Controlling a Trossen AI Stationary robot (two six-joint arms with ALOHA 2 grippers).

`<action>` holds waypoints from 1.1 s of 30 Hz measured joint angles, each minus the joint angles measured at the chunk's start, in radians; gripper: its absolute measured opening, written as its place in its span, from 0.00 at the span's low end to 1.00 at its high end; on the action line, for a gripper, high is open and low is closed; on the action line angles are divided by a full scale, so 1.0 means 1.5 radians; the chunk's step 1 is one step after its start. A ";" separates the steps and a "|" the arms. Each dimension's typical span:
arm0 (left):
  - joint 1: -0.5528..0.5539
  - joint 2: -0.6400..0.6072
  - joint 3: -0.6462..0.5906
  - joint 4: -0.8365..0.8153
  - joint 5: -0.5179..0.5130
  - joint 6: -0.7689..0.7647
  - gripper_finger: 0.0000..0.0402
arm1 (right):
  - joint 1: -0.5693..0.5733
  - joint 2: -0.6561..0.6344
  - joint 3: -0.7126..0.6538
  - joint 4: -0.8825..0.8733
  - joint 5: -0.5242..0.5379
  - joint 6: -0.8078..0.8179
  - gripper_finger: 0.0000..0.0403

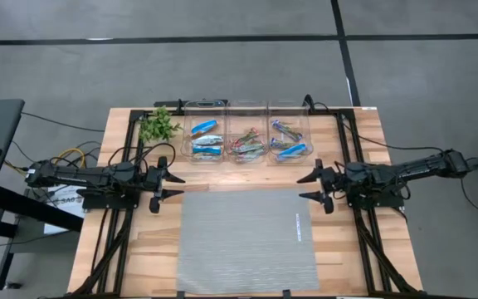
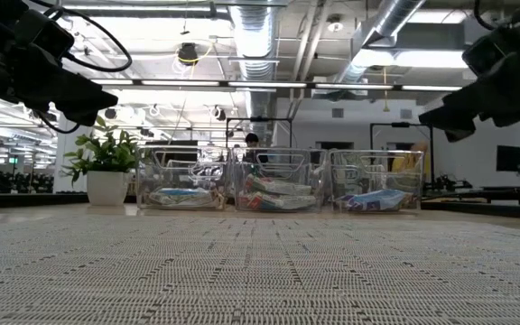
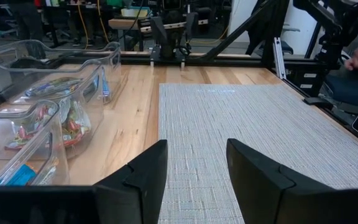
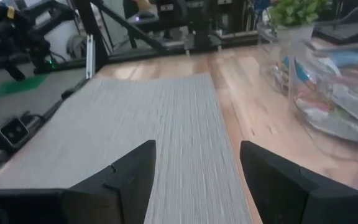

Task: Pick and place Granola Bars by type
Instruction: Return to Home Position

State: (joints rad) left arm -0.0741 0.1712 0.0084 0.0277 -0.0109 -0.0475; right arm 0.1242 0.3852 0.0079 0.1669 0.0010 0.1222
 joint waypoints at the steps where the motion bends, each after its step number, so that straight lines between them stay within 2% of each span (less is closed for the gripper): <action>1: 0.000 0.000 0.000 0.000 0.000 0.000 0.39 | 0.000 -0.007 0.000 -0.016 0.000 -0.001 0.56; 6: 0.000 0.000 0.000 0.000 0.000 0.000 0.39 | -0.001 -0.048 0.000 -0.095 0.000 -0.027 0.56; 13: 0.000 0.000 0.000 0.000 0.000 0.000 0.39 | -0.015 -0.056 0.000 -0.104 0.000 -0.034 0.56; 22: 0.000 0.000 0.000 0.000 0.000 0.000 0.39 | -0.020 -0.057 0.000 -0.104 -0.001 0.096 0.56; 33: 0.000 0.000 0.000 0.000 0.000 0.000 0.39 | -0.020 -0.057 0.000 -0.105 -0.001 0.098 0.56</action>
State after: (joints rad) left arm -0.0740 0.1715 0.0084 0.0277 -0.0109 -0.0479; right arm 0.0948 0.3004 0.0078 0.0093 0.0002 0.2699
